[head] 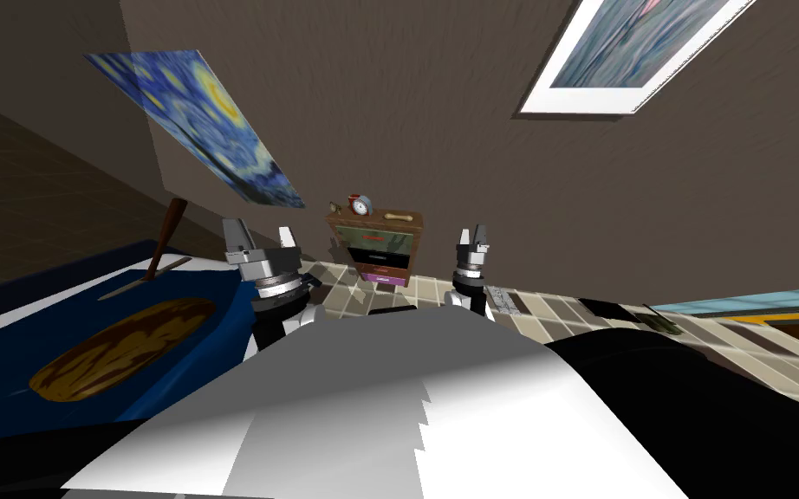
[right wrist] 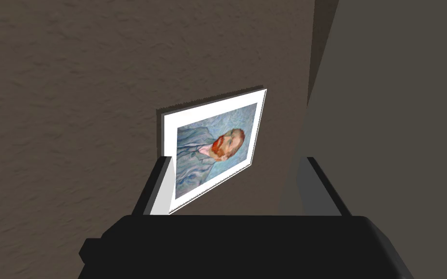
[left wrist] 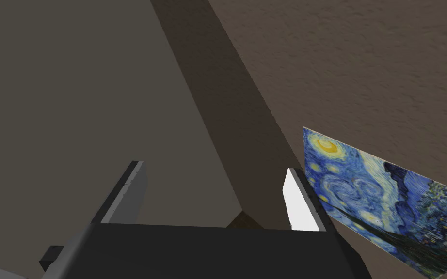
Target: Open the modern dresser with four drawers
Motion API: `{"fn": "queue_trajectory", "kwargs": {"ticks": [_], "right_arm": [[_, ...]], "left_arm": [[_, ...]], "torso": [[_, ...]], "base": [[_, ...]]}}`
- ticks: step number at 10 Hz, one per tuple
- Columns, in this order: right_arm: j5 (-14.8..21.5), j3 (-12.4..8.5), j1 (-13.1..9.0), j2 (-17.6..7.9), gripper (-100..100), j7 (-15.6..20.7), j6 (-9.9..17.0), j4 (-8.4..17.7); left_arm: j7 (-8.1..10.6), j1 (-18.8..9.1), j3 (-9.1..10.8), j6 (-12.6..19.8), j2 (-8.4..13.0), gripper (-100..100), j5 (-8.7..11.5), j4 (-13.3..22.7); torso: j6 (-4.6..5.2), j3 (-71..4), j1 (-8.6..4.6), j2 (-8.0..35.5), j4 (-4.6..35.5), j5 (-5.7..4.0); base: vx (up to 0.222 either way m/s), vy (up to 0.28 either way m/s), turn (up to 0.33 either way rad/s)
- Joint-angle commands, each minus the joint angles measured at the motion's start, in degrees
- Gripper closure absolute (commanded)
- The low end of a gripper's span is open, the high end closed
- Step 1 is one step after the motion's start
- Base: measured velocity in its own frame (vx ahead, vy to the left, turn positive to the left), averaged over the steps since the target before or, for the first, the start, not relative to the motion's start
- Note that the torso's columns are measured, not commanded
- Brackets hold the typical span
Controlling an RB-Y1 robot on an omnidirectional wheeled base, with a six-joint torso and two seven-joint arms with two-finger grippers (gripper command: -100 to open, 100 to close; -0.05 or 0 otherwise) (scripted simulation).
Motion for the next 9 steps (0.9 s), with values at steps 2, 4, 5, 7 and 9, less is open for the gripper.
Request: {"fn": "queue_trajectory", "kwargs": {"ticks": [2, 4, 5, 7, 9], "right_arm": [[0.0, 0.0, 0.0, 0.0, 0, 0.0, 0.0, 0.0], [0.0, 0.0, 0.0, 0.0, 0, 0.0, 0.0, 0.0], [0.0, 0.0, 0.0, 0.0, 0, 0.0, 0.0, 0.0], [0.0, 0.0, 0.0, 0.0, 0, 0.0, 0.0, 0.0], [0.0, 0.0, 0.0, 0.0, 0, 0.0, 0.0, 0.0]], "left_arm": [[0.0, 0.0, 0.0, 0.0, 0.0, 0, 0.0, 0.0], [0.0, 0.0, 0.0, 0.0, 0.0, 0, 0.0, 0.0], [0.0, 0.0, 0.0, 0.0, 0.0, 0, 0.0, 0.0], [0.0, 0.0, 0.0, 0.0, 0.0, 0, 0.0, 0.0], [0.0, 0.0, 0.0, 0.0, 0.0, 0, 0.0, 0.0]], "torso": [[0.0, -12.0, 0.0, 6.0, 6.0, 0.0], [0.0, -28.5, 0.0, 14.2, 14.2, 0.0], [0.0, -36.9, 0.0, 18.5, 18.5, 0.0], [0.0, -53.8, 0.0, 26.9, 26.9, 0.0], [0.0, -70.7, 0.0, 35.4, 35.4, 0.0]], "base": [[0.0, 0.0, 0.0], [0.0, 0.0, 0.0], [0.0, 0.0, 0.0], [0.0, 0.0, 0.0], [0.0, 0.0, 0.0]]}}
